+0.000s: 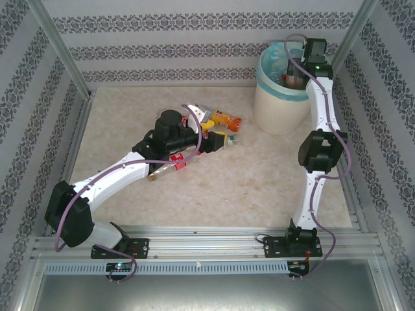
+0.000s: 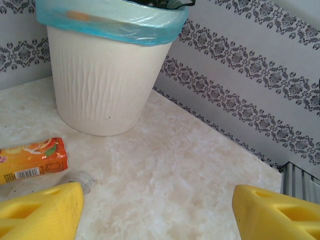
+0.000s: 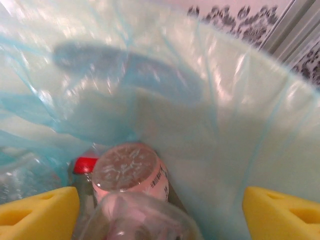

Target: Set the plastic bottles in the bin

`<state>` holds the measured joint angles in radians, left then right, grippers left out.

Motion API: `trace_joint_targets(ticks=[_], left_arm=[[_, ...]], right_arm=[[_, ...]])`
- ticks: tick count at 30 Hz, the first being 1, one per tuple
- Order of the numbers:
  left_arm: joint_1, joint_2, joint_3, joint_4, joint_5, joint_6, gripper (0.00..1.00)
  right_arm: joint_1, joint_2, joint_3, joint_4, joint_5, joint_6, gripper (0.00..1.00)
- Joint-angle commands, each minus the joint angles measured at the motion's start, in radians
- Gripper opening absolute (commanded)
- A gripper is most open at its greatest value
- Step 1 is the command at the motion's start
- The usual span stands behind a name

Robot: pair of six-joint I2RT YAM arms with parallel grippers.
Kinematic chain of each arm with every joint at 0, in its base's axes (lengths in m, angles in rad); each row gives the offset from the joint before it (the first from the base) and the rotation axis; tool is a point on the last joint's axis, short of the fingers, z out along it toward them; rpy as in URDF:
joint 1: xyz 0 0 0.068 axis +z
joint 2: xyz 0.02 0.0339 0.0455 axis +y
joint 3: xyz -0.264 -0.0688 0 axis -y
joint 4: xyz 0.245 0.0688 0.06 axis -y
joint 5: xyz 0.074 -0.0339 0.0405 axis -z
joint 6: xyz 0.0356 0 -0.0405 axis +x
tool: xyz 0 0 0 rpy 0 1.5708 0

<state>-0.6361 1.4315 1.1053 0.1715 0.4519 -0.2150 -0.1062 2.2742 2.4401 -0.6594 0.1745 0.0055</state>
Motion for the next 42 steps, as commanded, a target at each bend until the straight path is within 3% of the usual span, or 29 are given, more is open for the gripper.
trace_joint_targets(ticks=[1,5,12,16,25,30,34,42], left_arm=[[-0.017,-0.011,-0.004,0.047,0.014,-0.014,0.78],[-0.017,-0.017,-0.009,0.052,0.015,-0.021,0.78],[-0.019,-0.031,-0.016,0.049,0.007,-0.013,0.78],[-0.019,-0.031,-0.009,0.035,-0.003,-0.009,0.78],[-0.012,-0.059,0.132,-0.379,-0.210,0.093,0.83],[0.028,-0.082,0.149,-0.700,-0.351,0.156,0.85],[0.105,-0.046,0.131,-0.878,-0.387,0.174,0.86],[0.257,0.112,0.110,-0.959,-0.363,0.195,0.87]], right_arm=[[0.023,-0.106,0.059,0.004,-0.016,0.020,0.87],[0.043,-0.137,0.063,0.022,-0.023,0.010,0.85],[0.051,-0.119,0.061,-0.007,-0.041,0.025,0.68],[0.086,-0.147,0.033,-0.016,-0.051,0.028,0.66],[0.213,-0.332,-0.042,0.022,-0.024,0.000,0.68],[0.342,-0.488,-0.239,0.113,-0.006,-0.055,0.70],[0.467,-0.618,-0.459,0.239,0.013,-0.068,0.71],[0.669,-0.763,-0.794,0.428,0.021,-0.021,0.72]])
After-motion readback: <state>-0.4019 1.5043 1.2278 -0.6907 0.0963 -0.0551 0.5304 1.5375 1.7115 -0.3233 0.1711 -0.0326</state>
